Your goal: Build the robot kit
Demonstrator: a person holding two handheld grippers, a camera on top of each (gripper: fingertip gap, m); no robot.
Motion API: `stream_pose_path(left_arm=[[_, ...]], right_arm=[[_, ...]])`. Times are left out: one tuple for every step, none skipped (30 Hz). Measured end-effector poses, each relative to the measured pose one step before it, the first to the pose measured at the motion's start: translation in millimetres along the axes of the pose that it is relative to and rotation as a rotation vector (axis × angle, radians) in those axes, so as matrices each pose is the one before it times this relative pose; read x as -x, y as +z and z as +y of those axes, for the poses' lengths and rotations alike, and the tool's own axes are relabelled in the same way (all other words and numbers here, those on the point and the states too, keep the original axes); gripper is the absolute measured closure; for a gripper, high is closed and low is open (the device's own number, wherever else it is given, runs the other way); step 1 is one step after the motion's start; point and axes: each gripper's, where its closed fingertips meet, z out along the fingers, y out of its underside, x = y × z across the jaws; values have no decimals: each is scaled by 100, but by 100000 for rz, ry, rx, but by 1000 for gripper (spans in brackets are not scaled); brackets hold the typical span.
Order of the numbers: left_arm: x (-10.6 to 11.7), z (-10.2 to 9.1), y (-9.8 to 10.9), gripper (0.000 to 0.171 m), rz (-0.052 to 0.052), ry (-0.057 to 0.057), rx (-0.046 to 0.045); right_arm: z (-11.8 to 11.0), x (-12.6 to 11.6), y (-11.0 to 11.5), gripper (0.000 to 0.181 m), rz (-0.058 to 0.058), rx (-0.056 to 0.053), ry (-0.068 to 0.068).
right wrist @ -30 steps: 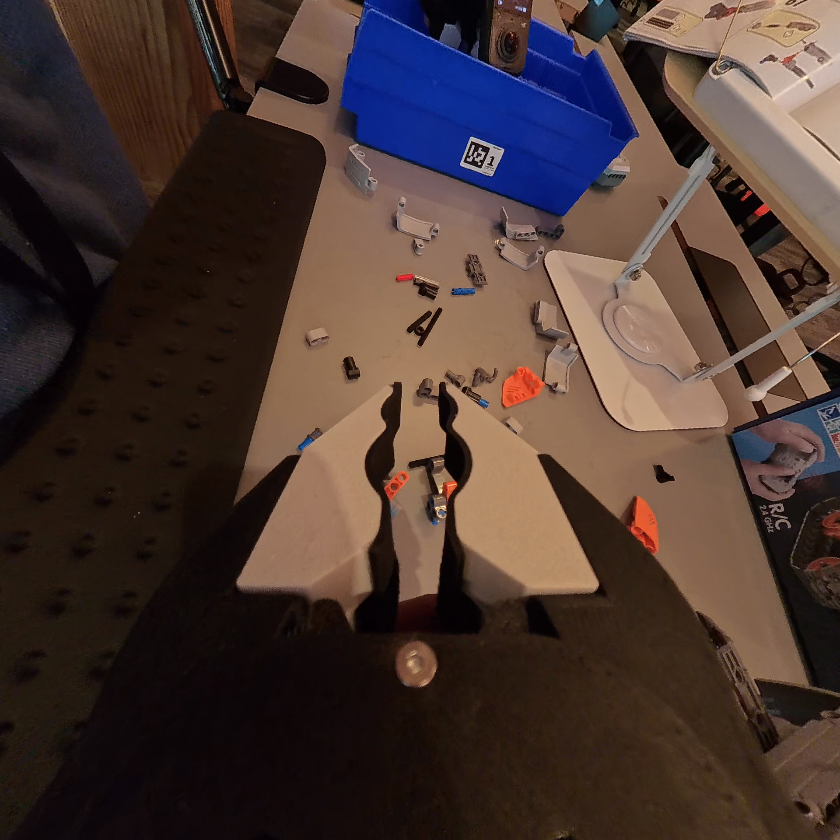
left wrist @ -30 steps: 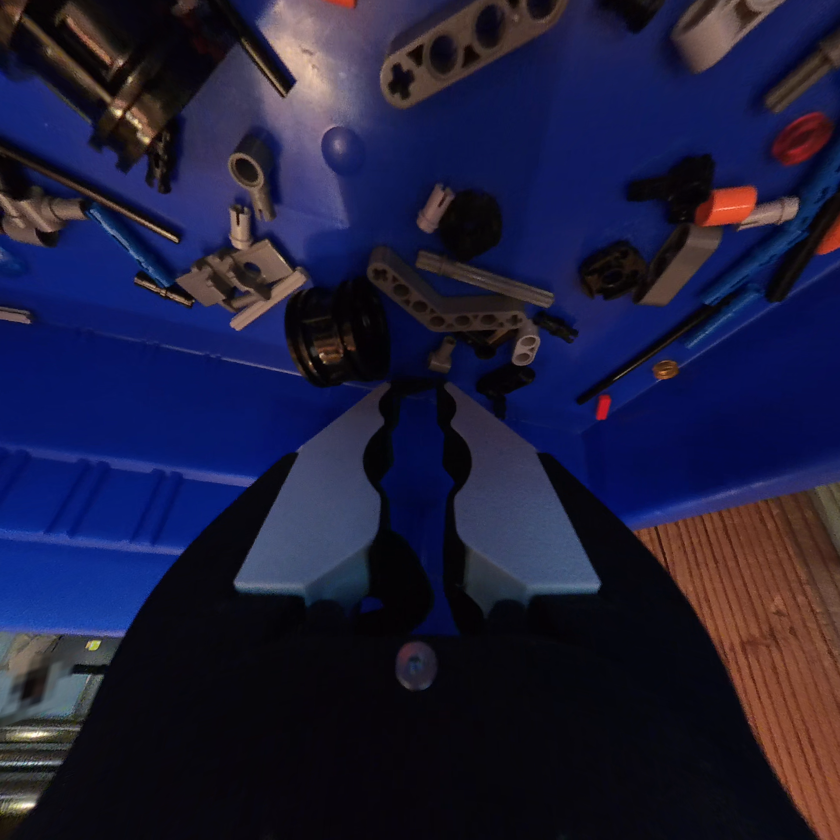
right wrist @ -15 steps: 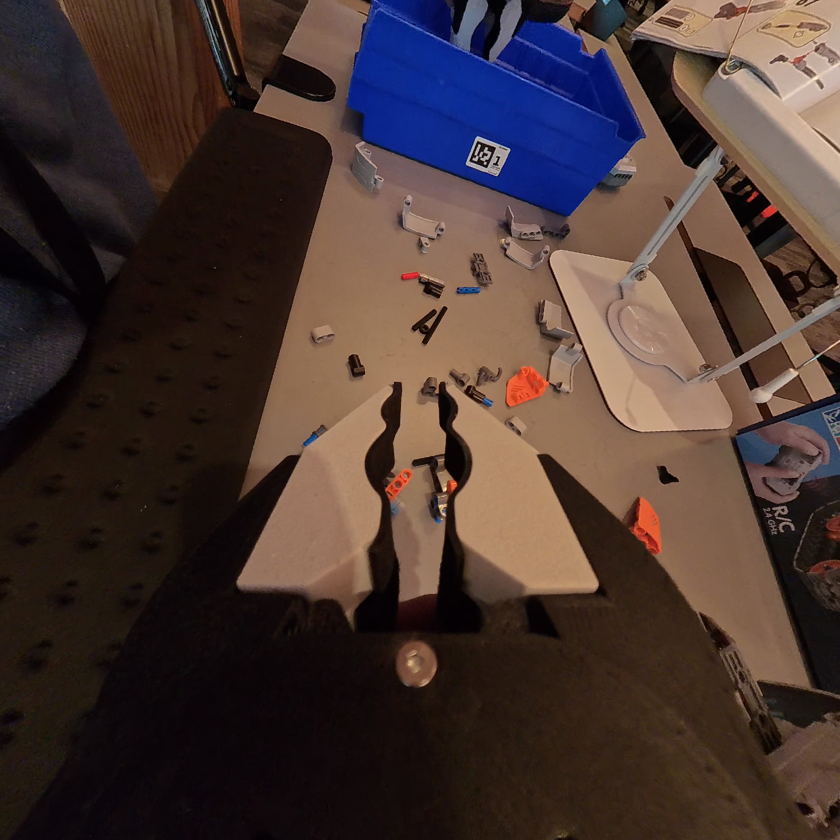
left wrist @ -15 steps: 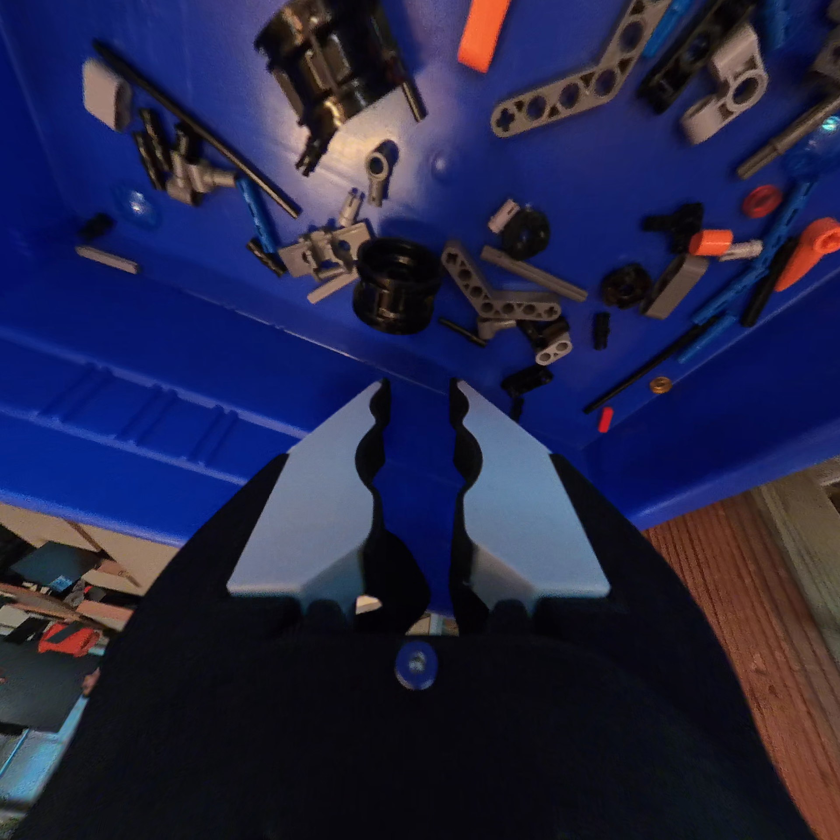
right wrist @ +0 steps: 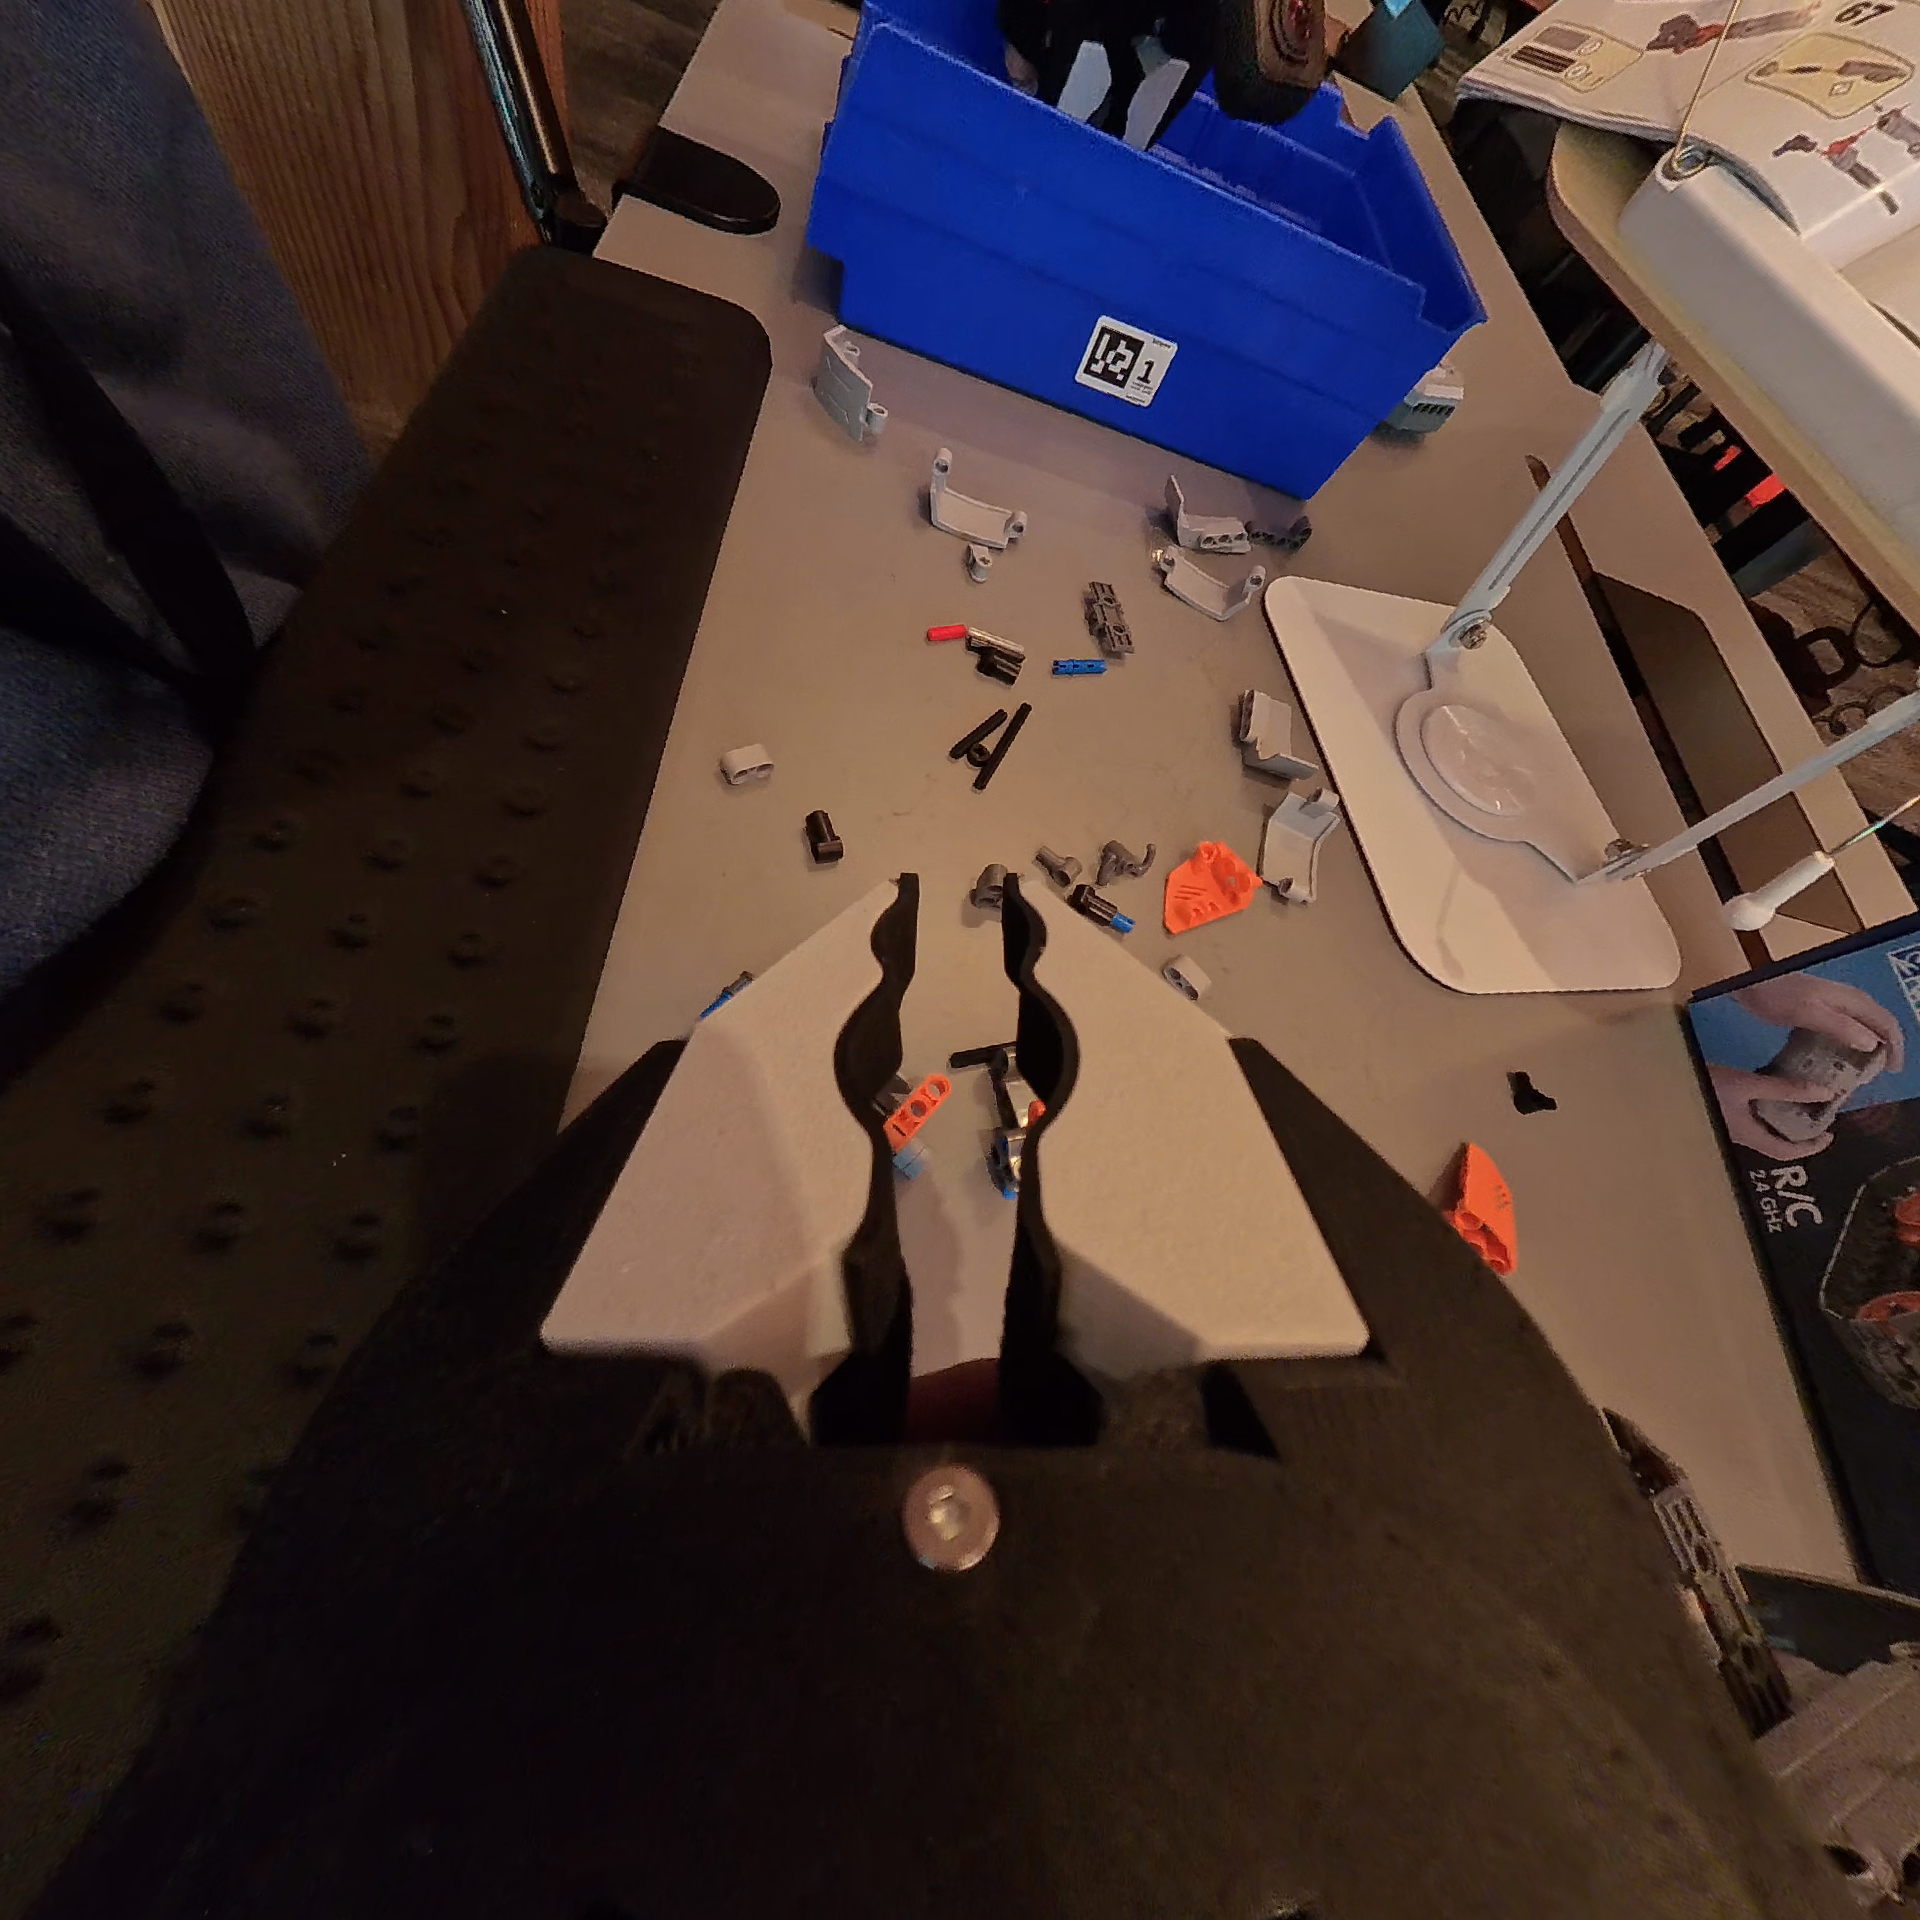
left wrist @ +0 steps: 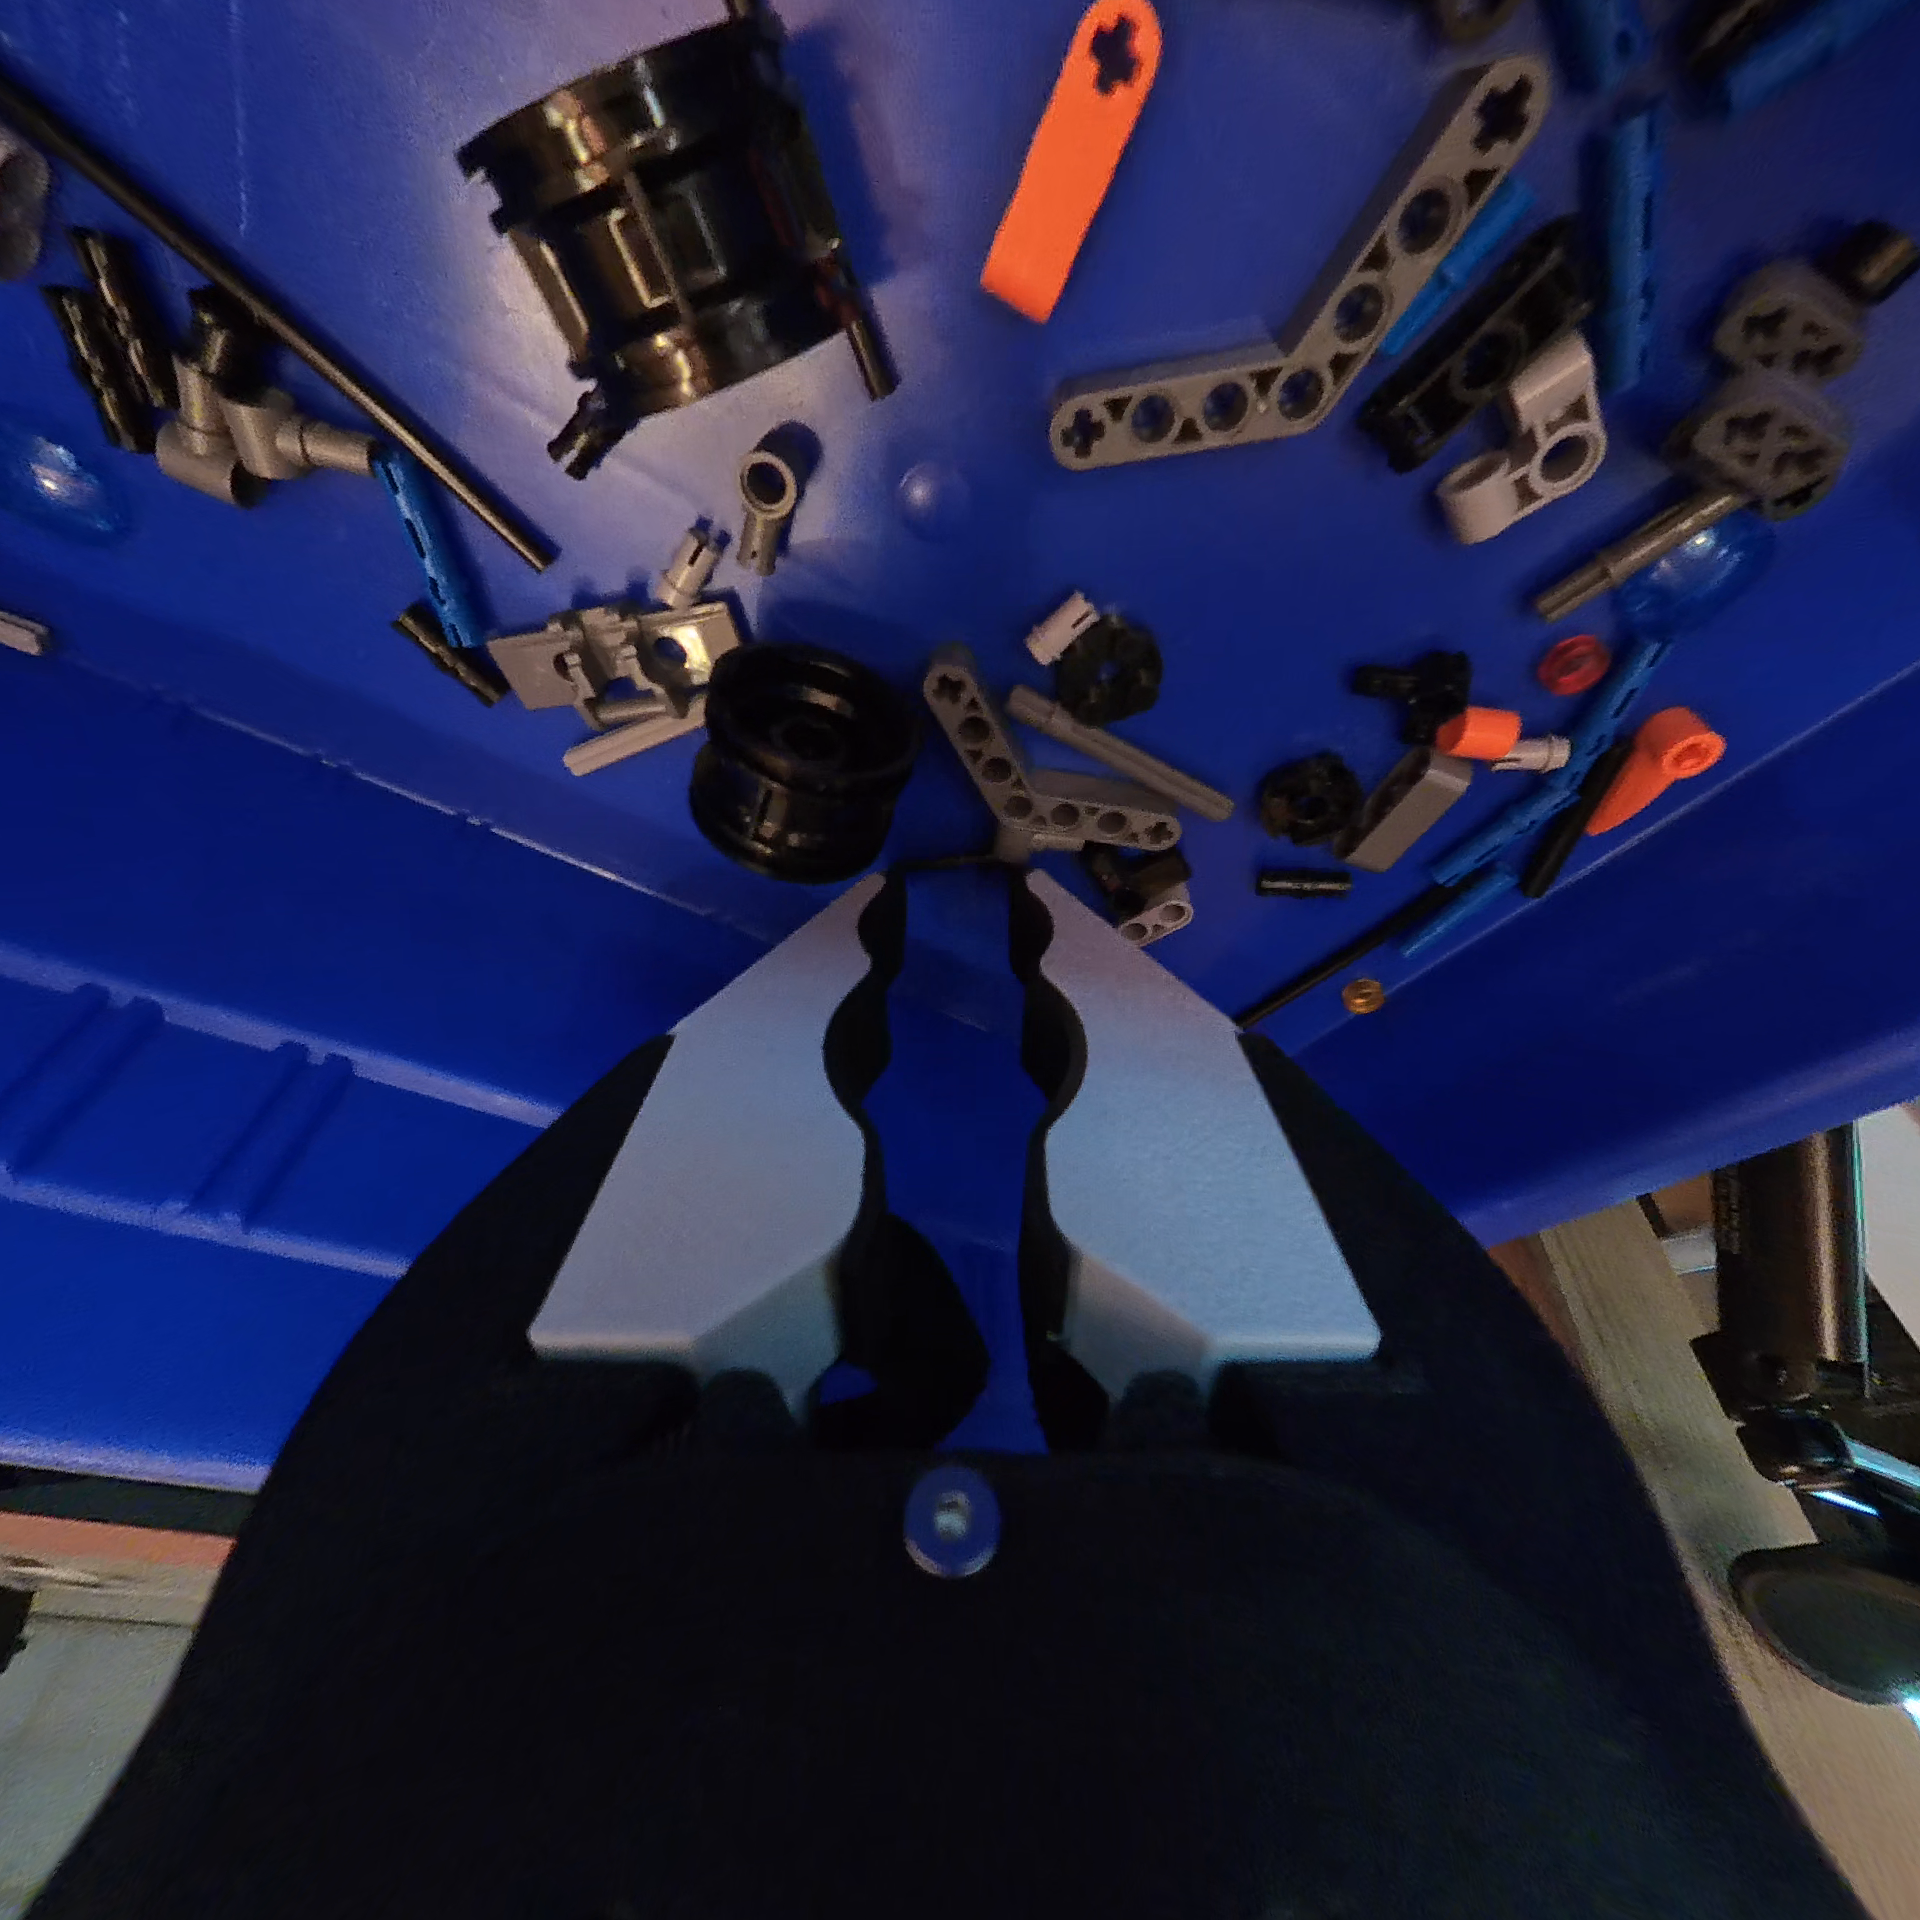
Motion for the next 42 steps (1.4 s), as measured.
stream_pose_path(left_arm=[[-30, -32, 7, 155, 276, -235, -424], [-17, -40, -10, 155, -146, 515, -429], [98, -65, -26, 155, -1091, 854, -561], [41, -60, -42, 154, -711, 281, -379], [43, -31, -4, 154, -501, -170, -44], [9, -70, -2, 154, -597, 803, -325], [69, -186, -32, 154, -963, 862, -1112], [183, -217, -72, 154, -1533, 549, -1471], [197, 4, -79, 154, -1600, 120, -284], [123, 133, -78, 153, -1046, 198, 388], [202, 80, -115, 153, -1696, -224, -63], [114, 85, -121, 152, -922, -1580, -25], [-139, -14, -118, 149, 956, -2027, -730], [-49, -212, -96, 149, 622, -2579, -1789], [161, -139, -39, 151, -425, -2987, -1229], [-24, 47, -5, 150, 739, -2887, -81], [-66, 77, 3, 150, 1240, -3233, 49], [148, -28, 8, 151, 239, -3478, -500], [239, -124, -43, 154, -350, -3285, -1225], [64, -48, -38, 155, 980, -3623, -627], [-14, 8, 19, 156, 1273, -3241, -176], [114, 62, 49, 157, 216, -2887, 278], [56, 225, 94, 157, 585, -2845, 1359], [-137, 91, 114, 156, 1915, -2552, 512], [-94, -183, 34, 156, 1569, -2426, -1106], [-259, -212, -8, 157, 2373, -2305, -1277], [-277, -124, -17, 156, 2093, -1587, -583], [24, -151, -71, 156, -56, -1268, -684], [-10, -189, -89, 156, 625, -1894, -1038], [-113, -62, -61, 155, 1321, -1508, -454], [14, -29, -40, 154, 585, -1487, -309], [86, -40, -30, 154, 119, -1116, -455], [-74, 72, 32, 154, 861, -570, 45], [-55, 183, 120, 154, 654, -706, 790], [-125, 176, 161, 153, 606, 239, 729], [-306, -193, -1, 154, 1620, -239, -1469], [-218, -136, 7, 154, 1121, -873, -983], [-34, -19, 65, 154, -381, 20, -68], [-54, 11, 126, 155, -262, 92, 205], [-305, -73, 70, 158, 1340, -85, -444], [-194, 48, 50, 158, 607, 139, 41], [6, 215, 122, 157, -877, 444, 1168]], right_arm=[[-25, 32, -20, 167, -26, -105, -99], [-26, 4, -16, 168, 23, -60, -79], [-19, 12, -17, 168, 14, -103, -35], [-32, 19, -13, 168, -48, -108, -17], [-11, 19, -9, 168, 27, -49, -80], [-18, 10, -8, 168, 41, -9, -131], [-26, 24, -4, 168, -38, -67, -92], [-29, 24, -24, 168, -45, -97, -71], [2, 9, -13, 168, 35, 20, -79], [12, 1, -22, 168, 52, 41, -34], [5, 9, -22, 168, -26, -65, 56], [-8, -1, -21, 168, -55, -126, 45], [-16, 1, -7, 168, -31, -92, -1], [-15, 13, 5, 168, -125, -16, -17], [-16, 33, 15, 168, -150, -1, -87], [-21, 35, 15, 168, -107, -16, -109], [-10, 44, 12, 168, -116, -31, -48], [-17, 25, -6, 168, -84, -21, -32], [2, 12, -19, 168, 24, -15, -61], [-30, 6, -14, 168, 26, -89, -45], [-28, 8, -19, 168, -34, -132, -20], [-33, 16, -13, 168, -48, -110, -51], [-28, 24, -6, 168, -73, -134, -31], [-34, 17, -10, 168, -95, -135, 2], [-30, 13, -20, 168, -31, -125, -67], [-35, 21, -27, 168, -25, -168, -94], [-45, 27, -33, 168, -16, -162, -68], [-32, 7, -22, 168, 51, -112, -122], [-44, 25, -37, 167, 34, -130, -137], [-49, 19, -29, 168, -32, -211, -85], [-54, 23, -20, 167, -50, -210, -58], [-28, 11, -21, 168, -15, -107, -60], [-9, 3, -22, 168, 54, -26, -88], [-25, 14, -32, 168, 29, -91, -79], [-48, 20, -29, 168, -22, -200, -51], [-51, 16, -28, 168, -12, -217, -92], [-48, 16, -23, 168, -16, -164, -81], [-28, 8, -15, 168, 13, -72, -47], [-9, 20, -3, 168, 16, 4, -81], [-17, 7, -12, 168, 24, -52, -86], [-22, 13, -10, 168, 19, -83, -6], [-10, 6, -13, 168, 5, -19, 5]])
